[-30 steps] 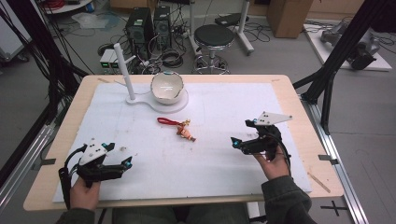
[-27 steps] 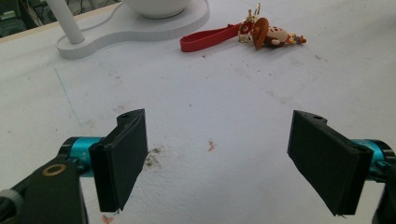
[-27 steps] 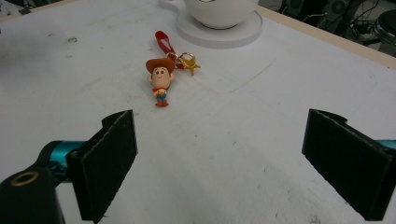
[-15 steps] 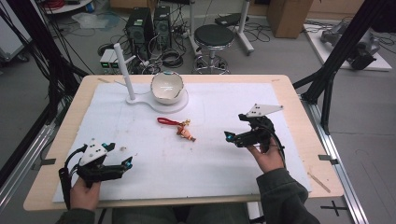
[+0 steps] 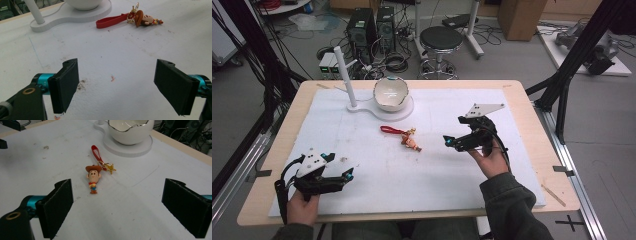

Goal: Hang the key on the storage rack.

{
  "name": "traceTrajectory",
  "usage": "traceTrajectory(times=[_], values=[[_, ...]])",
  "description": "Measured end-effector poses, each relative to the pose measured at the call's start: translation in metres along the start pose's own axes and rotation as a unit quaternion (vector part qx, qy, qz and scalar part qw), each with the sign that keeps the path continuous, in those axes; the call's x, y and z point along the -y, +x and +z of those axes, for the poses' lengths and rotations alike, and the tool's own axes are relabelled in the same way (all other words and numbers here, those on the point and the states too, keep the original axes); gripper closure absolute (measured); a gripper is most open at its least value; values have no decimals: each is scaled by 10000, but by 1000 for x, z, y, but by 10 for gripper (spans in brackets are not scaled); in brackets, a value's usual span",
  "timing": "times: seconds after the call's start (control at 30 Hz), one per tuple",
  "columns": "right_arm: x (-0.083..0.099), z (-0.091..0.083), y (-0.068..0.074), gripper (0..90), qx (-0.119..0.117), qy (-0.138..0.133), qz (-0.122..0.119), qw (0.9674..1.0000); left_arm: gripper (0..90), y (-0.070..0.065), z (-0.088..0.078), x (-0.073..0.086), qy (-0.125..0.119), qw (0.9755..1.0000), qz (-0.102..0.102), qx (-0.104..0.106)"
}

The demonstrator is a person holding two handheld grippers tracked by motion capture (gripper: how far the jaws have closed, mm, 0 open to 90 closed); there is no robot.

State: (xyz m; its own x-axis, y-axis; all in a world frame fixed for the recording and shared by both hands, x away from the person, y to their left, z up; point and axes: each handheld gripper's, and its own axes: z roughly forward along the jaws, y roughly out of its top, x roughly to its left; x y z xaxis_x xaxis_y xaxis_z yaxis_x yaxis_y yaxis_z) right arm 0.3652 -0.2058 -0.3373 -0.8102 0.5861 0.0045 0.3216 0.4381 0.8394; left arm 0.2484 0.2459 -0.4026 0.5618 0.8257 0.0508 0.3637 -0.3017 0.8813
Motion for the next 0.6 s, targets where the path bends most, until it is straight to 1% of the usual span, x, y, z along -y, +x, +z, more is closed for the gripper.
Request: traceTrajectory(times=[0.17, 0.33, 0.47, 0.6], values=[[-7, 5, 0, 95, -61, 95, 34, 9999, 205, -1, 0, 0, -19, 10000, -11, 7], [-14, 10, -1, 95, -123, 107, 14, 9999, 205, 0, 0, 0, -20, 10000, -3, 6], [-20, 15, -1, 95, -175, 112, 51, 9998, 205, 0, 0, 0, -8, 10000, 13, -8], [-26, 20, 0, 96, -213, 183, 56, 9996, 205, 0, 0, 0, -32, 10000, -1, 1]])
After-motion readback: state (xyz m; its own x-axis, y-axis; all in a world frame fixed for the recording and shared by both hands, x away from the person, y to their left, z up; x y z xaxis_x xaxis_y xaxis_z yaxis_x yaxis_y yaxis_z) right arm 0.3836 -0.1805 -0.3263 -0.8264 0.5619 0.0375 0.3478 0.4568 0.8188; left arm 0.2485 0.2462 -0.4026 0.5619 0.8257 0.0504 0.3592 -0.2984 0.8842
